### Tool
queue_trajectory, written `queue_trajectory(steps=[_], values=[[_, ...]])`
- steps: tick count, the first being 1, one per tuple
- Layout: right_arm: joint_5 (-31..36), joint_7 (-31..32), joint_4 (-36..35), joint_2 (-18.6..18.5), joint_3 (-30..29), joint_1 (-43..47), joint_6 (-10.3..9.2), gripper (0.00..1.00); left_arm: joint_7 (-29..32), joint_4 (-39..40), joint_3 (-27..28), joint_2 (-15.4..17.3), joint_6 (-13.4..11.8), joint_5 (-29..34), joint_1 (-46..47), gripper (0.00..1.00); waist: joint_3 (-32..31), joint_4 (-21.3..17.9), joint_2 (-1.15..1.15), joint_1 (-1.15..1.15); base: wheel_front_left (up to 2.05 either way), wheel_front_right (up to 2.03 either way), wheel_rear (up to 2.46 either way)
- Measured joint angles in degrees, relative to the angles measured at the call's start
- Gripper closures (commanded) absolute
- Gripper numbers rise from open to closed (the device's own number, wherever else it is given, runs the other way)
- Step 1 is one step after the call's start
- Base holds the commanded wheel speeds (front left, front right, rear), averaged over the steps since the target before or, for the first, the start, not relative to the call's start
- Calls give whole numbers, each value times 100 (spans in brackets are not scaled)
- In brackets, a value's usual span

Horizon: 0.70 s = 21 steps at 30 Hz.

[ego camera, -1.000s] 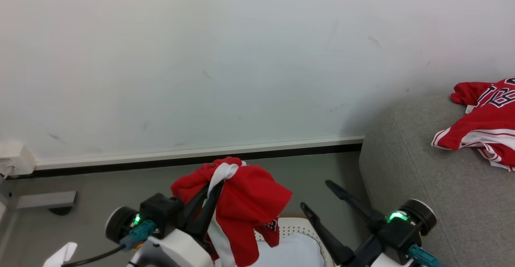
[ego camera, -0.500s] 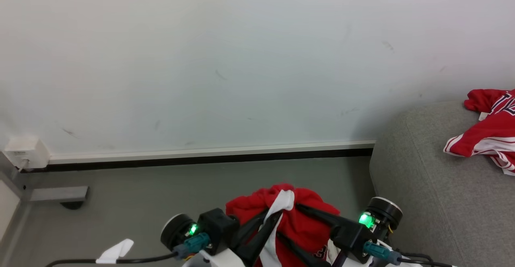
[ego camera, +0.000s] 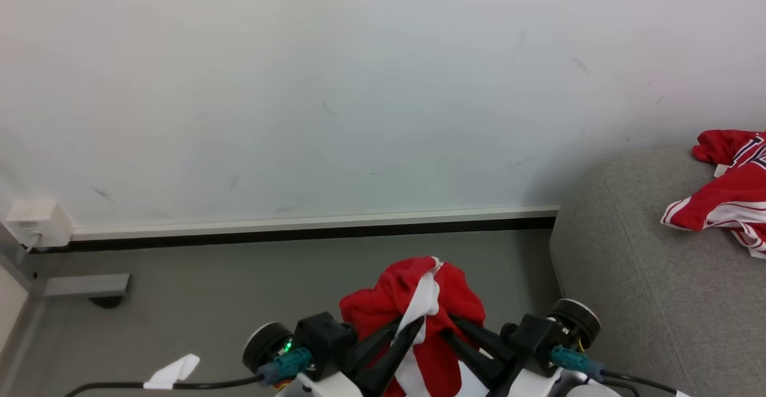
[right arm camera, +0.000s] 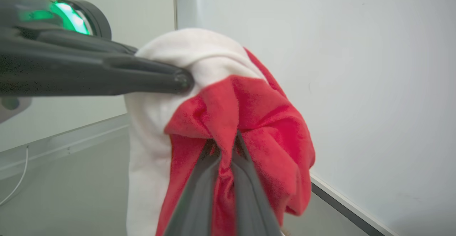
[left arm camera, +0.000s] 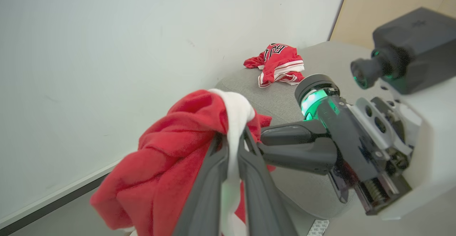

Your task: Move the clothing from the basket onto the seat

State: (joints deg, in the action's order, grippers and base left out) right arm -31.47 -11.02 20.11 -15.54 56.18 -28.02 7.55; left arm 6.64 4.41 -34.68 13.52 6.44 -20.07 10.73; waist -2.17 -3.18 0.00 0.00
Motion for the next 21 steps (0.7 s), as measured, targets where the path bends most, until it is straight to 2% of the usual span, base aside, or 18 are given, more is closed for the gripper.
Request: queue_trajectory(steps=[1,2,3,10,21], values=[[-27,-22,7,-2,-69,9,0,100,-57,-23,25,8,-38,15,0,42,8,-22,0,0,0,0,0],[-57,-42,12,-9,-137,15,0,100,-92,-46,41,14,-57,52,3,11,16,-47,0,0,0,0,0],[-77,-66,15,-19,-218,30,0,100,-141,-76,46,16,-82,76,4,0,25,-75,0,0,0,0,0],[-76,-180,-56,-129,-944,195,0,100,-455,-385,60,46,-230,225,3,0,105,-418,0,0,0,0,0],[235,-110,-550,-333,-2025,572,0,100,-827,-805,-77,-87,-276,296,76,0,261,-1329,0,0,0,0,0]])
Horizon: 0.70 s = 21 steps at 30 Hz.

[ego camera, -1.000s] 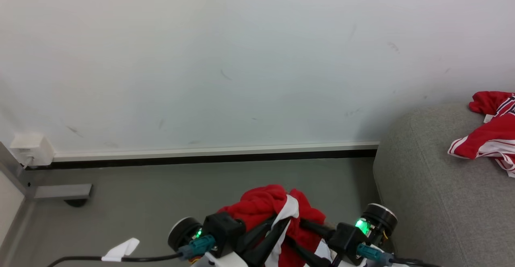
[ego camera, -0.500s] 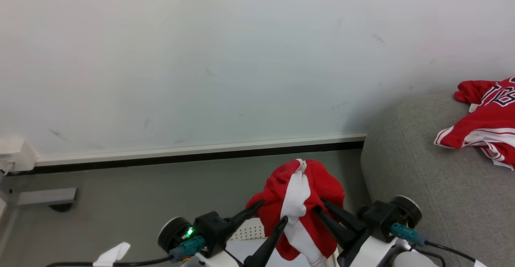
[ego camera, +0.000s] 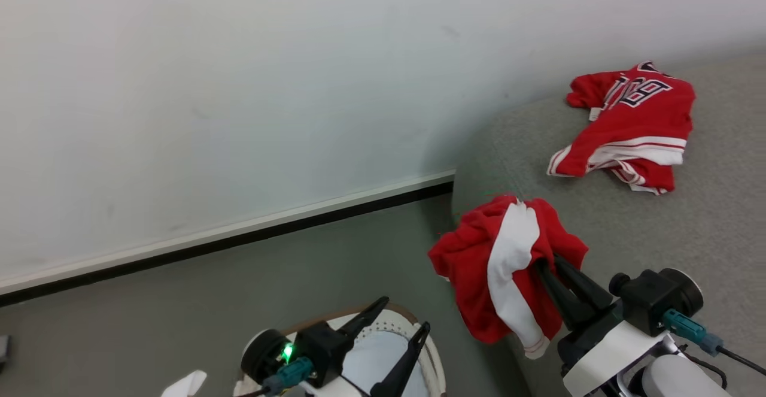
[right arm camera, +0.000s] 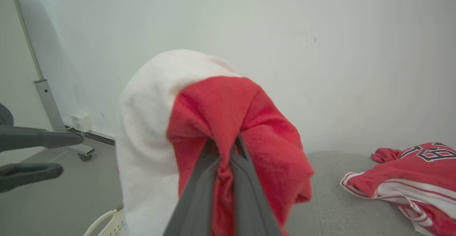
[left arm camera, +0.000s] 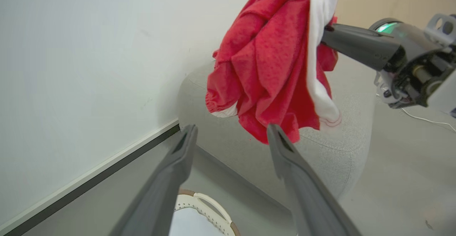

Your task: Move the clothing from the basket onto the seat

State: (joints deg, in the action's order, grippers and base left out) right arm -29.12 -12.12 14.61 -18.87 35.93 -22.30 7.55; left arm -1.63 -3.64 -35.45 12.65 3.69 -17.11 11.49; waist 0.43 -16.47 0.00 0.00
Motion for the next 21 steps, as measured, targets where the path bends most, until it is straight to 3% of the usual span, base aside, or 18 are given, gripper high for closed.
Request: queue_trajectory(steps=[6,12,18,21], values=[[154,148,-268,8,-505,268,0,100,-99,-99,-94,-111,25,26,173,0,163,-478,0,0,0,0,0],[291,156,-325,278,-1282,175,0,100,-100,-30,-135,-109,42,153,491,0,623,-594,0,0,0,0,0],[617,153,180,463,-2593,-1003,0,100,-43,116,-178,12,142,285,1004,0,1333,-498,0,-1,0,0,0],[860,290,633,374,-3437,-1903,0,100,-8,238,-168,78,185,320,1312,0,1757,-379,0,-1,0,0,0]])
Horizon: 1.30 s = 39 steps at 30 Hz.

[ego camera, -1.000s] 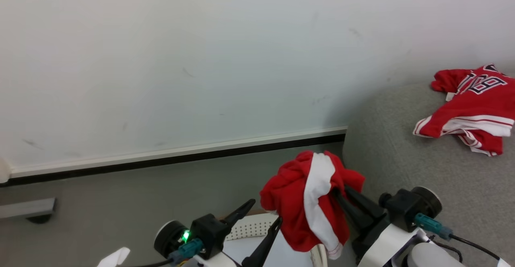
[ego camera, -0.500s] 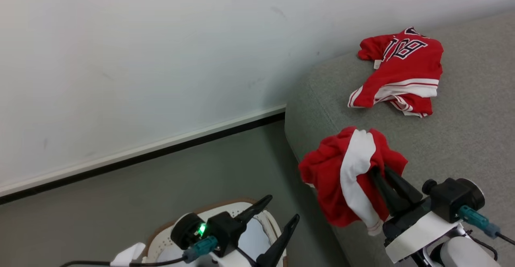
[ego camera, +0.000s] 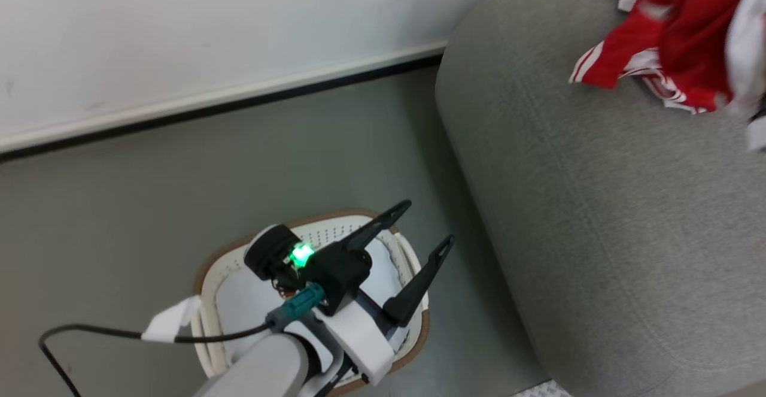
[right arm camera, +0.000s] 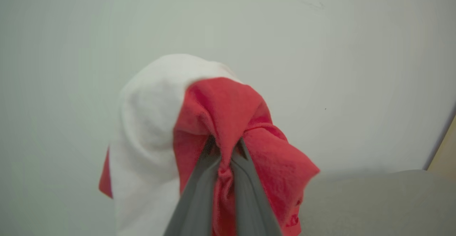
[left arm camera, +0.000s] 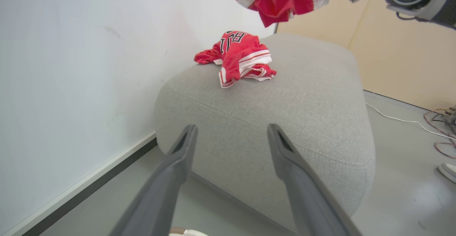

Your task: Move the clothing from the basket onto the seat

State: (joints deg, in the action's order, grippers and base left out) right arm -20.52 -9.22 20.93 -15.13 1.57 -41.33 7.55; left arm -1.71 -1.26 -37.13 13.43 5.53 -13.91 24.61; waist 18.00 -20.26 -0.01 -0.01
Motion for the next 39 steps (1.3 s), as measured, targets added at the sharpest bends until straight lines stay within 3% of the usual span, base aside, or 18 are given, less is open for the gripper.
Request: queue_trajectory(steps=[6,11,18,19,21,22,23,27,32,35,39], values=[[695,426,996,-408,-1704,-1757,0,100,42,292,141,100,12,77,458,0,900,345,0,-1,0,0,0],[1615,504,1828,-650,-3122,-2603,0,100,10,441,277,152,-105,79,505,0,1579,716,0,-1,0,0,0],[2965,286,2715,-291,-4849,-2653,0,100,-182,397,319,166,-167,76,496,0,2134,1271,0,-1,0,0,0],[3093,229,2785,-208,-5040,-2636,0,94,-211,379,320,165,-180,75,500,0,2165,1331,0,-1,0,0,0],[3363,75,2865,-74,-5309,-2624,0,55,-252,347,335,166,-189,75,518,0,2169,1403,0,-1,0,0,0],[3500,25,2893,-25,-5394,-2626,0,45,-286,335,346,166,-203,74,533,0,2139,1411,1,-1,0,0,0],[3618,-23,2916,14,-5422,-2627,0,0,-300,324,361,166,-205,71,559,0,2100,1410,1,0,0,0,0],[3812,-282,3019,211,-5213,-2587,0,0,-394,218,460,181,-266,-15,553,0,1834,1338,1,0,0,0,0],[3751,-512,3023,504,-4461,-1911,0,0,-660,2,660,208,-444,-183,258,0,1328,1237,1,1,0,0,0],[3326,-560,2789,790,-3863,-1433,0,0,-858,-168,878,236,-633,-334,-28,0,957,1196,1,2,0,0,0],[2497,-582,1746,1031,-2911,-416,0,0,-1109,-471,1270,274,-1003,-514,-433,0,415,1186,1,2,0,0,0]])
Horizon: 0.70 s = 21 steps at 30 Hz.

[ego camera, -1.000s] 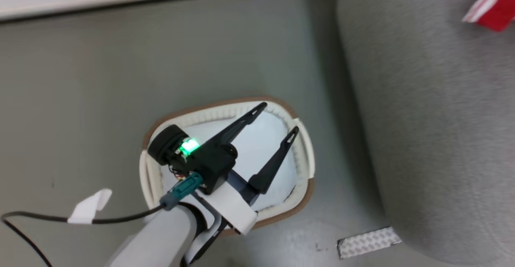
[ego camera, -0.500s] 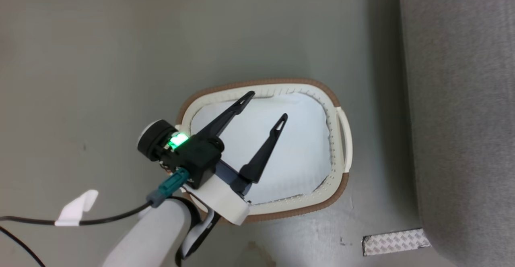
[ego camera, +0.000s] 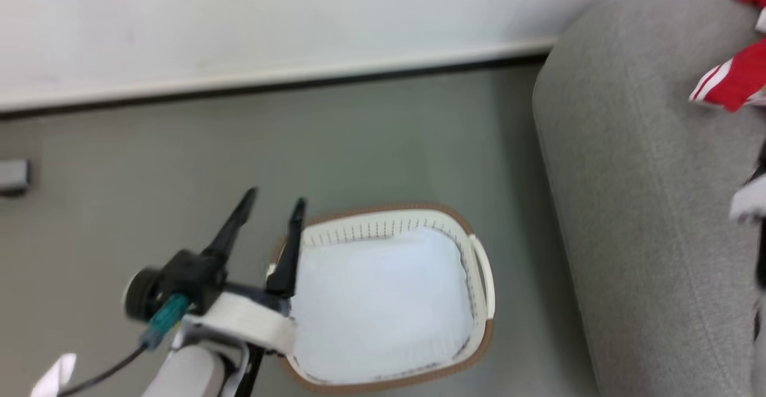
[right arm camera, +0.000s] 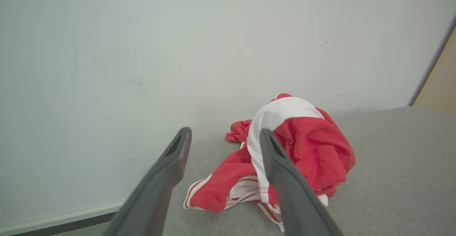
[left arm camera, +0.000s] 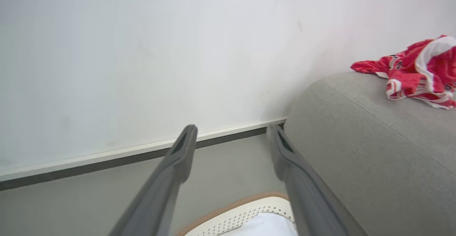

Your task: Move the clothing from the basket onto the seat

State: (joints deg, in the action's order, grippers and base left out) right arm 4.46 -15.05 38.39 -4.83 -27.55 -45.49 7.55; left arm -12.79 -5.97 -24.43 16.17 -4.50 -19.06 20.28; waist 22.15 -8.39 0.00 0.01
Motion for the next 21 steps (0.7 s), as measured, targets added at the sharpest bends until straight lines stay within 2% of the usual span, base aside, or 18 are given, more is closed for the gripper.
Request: queue_trajectory(steps=[5,9,16,21], values=[[-595,-1,-1305,122,940,1719,0,0,-194,-338,448,-98,-308,-186,-625,0,-701,110,0,1,0,0,0],[-865,-11,-1850,169,1419,2882,0,0,-229,-531,831,-122,-387,-214,-1190,0,-1240,281,0,1,0,0,0],[-1050,-12,-2258,200,2307,4268,0,0,-234,-638,1605,-265,-285,54,-2049,0,-2021,575,0,2,0,0,0],[-1314,-12,-2362,205,2568,4681,0,0,-234,-513,2023,-513,-119,300,-2408,0,-2339,702,0,2,0,0,0]])
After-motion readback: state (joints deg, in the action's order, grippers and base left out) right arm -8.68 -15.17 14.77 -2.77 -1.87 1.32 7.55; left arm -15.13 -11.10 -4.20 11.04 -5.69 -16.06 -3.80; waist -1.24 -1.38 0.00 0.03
